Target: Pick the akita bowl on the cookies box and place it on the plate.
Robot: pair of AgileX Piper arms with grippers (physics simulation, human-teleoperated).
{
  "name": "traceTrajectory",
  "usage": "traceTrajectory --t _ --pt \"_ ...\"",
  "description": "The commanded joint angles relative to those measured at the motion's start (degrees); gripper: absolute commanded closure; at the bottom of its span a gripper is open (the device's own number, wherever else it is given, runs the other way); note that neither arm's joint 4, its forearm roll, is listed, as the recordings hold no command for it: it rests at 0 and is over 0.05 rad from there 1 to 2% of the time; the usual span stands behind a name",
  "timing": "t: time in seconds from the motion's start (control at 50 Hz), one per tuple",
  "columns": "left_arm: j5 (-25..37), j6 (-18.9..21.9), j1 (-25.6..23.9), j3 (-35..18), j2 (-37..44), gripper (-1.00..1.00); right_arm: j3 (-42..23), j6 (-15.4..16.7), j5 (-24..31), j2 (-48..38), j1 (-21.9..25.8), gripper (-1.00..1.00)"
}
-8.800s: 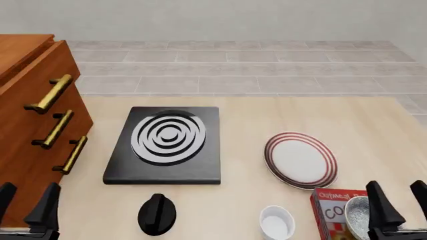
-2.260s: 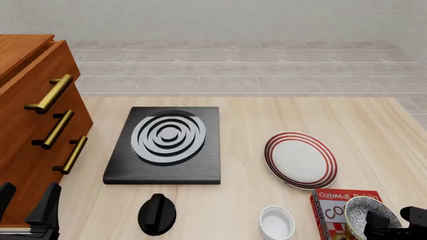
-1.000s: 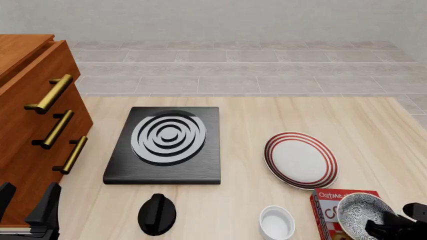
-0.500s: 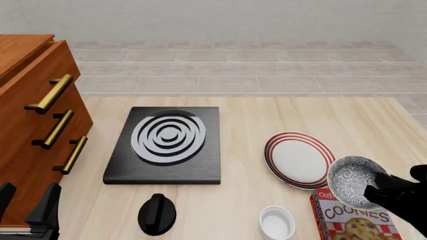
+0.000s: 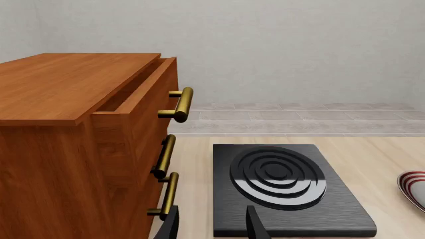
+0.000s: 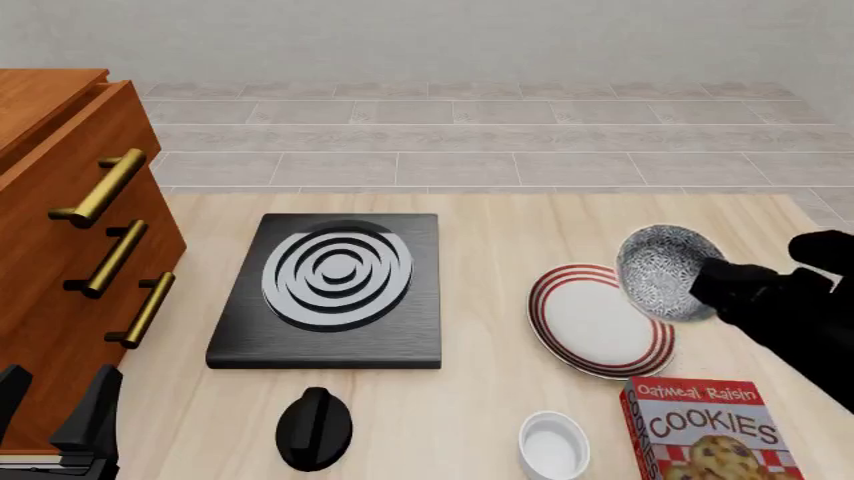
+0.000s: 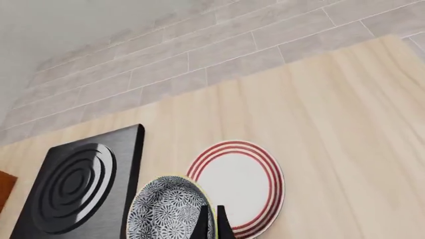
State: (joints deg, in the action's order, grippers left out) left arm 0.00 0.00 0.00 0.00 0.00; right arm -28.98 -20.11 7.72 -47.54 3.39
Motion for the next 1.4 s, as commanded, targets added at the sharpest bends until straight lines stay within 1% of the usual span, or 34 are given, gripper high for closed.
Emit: traceTrajectory --t 0.02,0.04,0.08,0.24,0.34,0.7,0.78,0.9,1.22,1.4 --pt "0.0 0.0 0.0 0.0 0.0 -1.0 -1.46 -4.45 -7.92 -7.0 3.01 1.0" --pt "0.0 0.0 0.0 0.0 0.0 -1.0 -1.46 -4.45 -7.94 -7.02 3.01 1.0" --pt "0.0 0.0 0.0 0.0 0.0 -1.0 -1.15 -5.15 -10.07 -9.06 3.19 1.0" --pt "0.0 0.0 0.0 0.0 0.0 -1.0 -1.2 -6.37 -14.65 -14.32 4.01 1.0" --pt "0.0 0.0 0.0 0.0 0.0 -1.0 -2.05 -6.22 -16.03 -17.03 4.21 1.0" --pt "0.0 0.0 0.0 0.0 0.0 -1.0 -4.17 -5.88 -18.91 -24.26 2.26 1.0" --pt "0.0 0.0 0.0 0.0 0.0 -1.0 -4.32 -5.41 -19.39 -25.96 1.68 1.0" --pt "0.0 0.0 0.0 0.0 0.0 -1.0 -4.84 -3.86 -18.69 -27.1 0.15 1.0" --pt "0.0 0.0 0.0 0.0 0.0 -1.0 -4.35 -2.79 -19.61 -29.39 -1.52 1.0" --pt "0.0 0.0 0.0 0.0 0.0 -1.0 -4.44 -2.84 -20.79 -31.54 -2.07 1.0"
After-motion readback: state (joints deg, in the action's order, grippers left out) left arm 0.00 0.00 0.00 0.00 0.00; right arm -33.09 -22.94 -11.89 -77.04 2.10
